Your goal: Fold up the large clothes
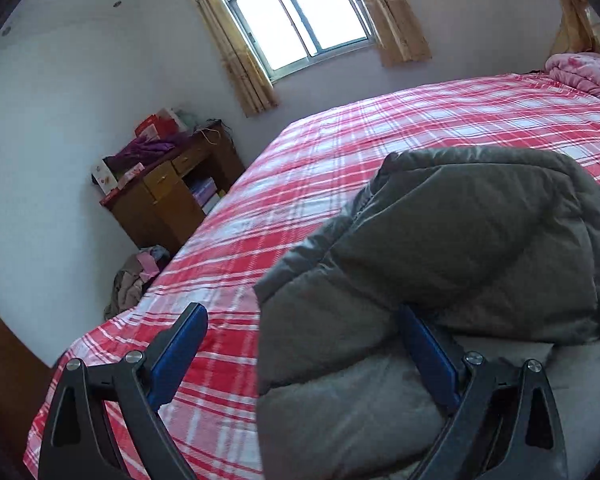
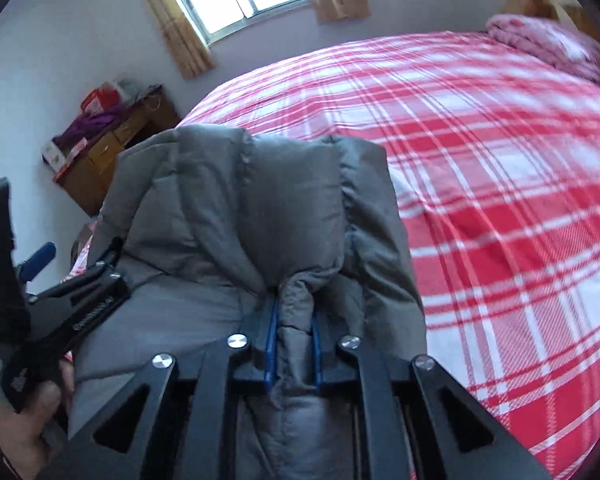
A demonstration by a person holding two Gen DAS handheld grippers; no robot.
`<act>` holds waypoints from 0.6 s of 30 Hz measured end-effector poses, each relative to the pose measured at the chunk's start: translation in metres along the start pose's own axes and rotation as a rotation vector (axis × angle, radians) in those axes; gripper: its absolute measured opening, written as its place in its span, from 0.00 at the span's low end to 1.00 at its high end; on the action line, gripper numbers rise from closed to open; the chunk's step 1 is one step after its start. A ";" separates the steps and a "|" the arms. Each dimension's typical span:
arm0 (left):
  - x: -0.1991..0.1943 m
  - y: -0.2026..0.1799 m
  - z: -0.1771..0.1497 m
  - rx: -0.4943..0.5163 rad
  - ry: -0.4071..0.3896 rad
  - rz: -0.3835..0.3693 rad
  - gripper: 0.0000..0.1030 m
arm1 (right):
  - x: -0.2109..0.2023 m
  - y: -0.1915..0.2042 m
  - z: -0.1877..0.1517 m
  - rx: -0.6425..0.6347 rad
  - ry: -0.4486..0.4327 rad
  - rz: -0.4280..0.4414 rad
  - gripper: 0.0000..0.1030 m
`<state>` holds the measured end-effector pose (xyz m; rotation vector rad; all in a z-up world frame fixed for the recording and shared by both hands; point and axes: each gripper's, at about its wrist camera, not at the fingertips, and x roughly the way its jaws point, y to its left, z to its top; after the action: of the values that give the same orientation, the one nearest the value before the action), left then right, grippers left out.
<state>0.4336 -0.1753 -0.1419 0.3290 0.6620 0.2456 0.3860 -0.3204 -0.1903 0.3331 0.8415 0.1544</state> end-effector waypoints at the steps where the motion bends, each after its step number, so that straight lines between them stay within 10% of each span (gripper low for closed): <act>1: 0.001 -0.003 -0.001 0.005 0.001 0.002 0.94 | 0.002 -0.003 -0.004 0.006 -0.003 0.000 0.14; 6: -0.009 -0.008 0.003 0.052 -0.008 0.012 0.94 | 0.004 -0.007 -0.009 -0.001 -0.001 -0.012 0.20; 10: -0.021 0.017 0.011 -0.023 -0.033 0.049 0.94 | -0.038 0.000 0.010 0.012 -0.086 -0.123 0.64; 14: -0.017 0.030 0.015 -0.078 -0.023 0.061 0.94 | -0.066 0.040 0.038 -0.105 -0.200 -0.135 0.65; 18: -0.001 0.021 0.001 -0.027 0.005 0.072 0.94 | -0.021 0.048 0.049 -0.148 -0.126 -0.094 0.62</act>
<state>0.4309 -0.1570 -0.1324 0.3264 0.6522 0.3241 0.4089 -0.2920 -0.1286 0.1621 0.7154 0.1066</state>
